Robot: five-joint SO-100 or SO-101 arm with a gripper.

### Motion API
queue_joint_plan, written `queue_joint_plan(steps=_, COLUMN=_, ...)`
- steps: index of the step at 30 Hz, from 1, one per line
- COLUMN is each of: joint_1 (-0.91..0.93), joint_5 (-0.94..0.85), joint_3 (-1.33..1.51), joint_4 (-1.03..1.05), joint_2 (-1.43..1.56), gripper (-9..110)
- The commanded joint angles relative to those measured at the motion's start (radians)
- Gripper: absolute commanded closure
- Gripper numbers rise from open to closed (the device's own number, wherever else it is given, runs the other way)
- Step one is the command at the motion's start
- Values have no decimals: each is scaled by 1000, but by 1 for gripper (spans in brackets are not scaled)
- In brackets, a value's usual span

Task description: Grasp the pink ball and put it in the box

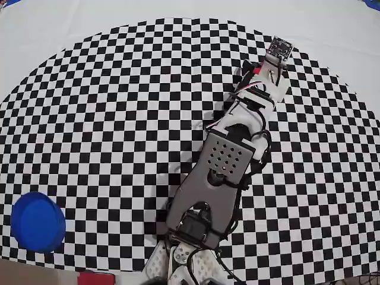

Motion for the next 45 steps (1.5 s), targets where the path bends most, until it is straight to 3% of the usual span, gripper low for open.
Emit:
queue_joint_plan(steps=1, joint_1=9, joint_5=-8, joint_3=-48, joint_4=6, joint_2=0, gripper=66)
queue_joint_plan(steps=45, joint_1=-2, joint_5=-8, joint_3=-209, joint_4=26, joint_2=-152, gripper=66)
